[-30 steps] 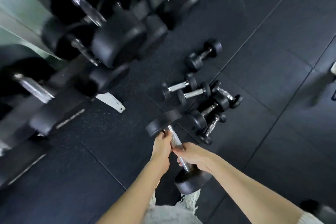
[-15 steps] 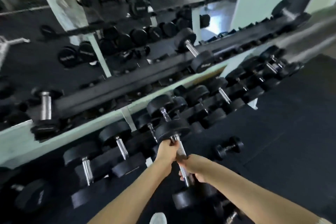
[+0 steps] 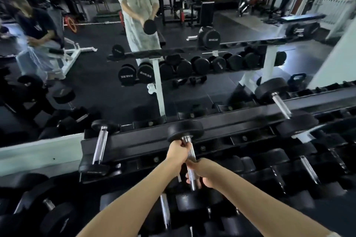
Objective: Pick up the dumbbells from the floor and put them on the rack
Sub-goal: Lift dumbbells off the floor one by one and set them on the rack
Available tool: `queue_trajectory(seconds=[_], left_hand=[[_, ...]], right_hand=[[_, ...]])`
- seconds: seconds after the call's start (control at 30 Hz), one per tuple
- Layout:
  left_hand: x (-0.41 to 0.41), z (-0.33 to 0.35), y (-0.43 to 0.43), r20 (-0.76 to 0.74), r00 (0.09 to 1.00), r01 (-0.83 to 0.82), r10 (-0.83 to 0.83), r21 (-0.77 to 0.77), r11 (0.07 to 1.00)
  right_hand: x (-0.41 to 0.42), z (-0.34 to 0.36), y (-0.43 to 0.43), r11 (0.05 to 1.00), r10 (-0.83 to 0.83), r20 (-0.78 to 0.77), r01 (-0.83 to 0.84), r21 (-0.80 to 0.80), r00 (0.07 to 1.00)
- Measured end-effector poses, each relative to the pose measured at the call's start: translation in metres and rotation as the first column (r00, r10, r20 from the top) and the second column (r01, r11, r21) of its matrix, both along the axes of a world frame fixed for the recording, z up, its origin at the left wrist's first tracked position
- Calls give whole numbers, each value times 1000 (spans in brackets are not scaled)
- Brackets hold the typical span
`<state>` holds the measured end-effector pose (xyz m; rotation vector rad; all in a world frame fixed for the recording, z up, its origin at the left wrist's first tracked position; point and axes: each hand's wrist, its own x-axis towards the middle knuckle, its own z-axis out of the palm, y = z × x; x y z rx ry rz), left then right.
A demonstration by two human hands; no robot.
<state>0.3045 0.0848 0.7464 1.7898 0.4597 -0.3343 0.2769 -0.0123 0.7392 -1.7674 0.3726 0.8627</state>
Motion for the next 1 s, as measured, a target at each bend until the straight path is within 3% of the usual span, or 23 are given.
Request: queue_trajectory(seconds=[0.2,0.57,0.83,1.0], left_hand=[[64,-18,67,-67,992,-102,104,29,994],[143,-59,129,-105,981,-152,163,109,982],[168,-71,144,-140,968,-195,207,94,976],[170,-85,148,-169,969,-163,180,110,980]], right_hand=[[72,-30,65,991,34,1,-34,128,999],[158,-76,129,978,72,-78,-55,202,994],[189,-97,142,968,172,-105,-148,202,979],[187,-112,145,967,133,-153,-94,235,979]])
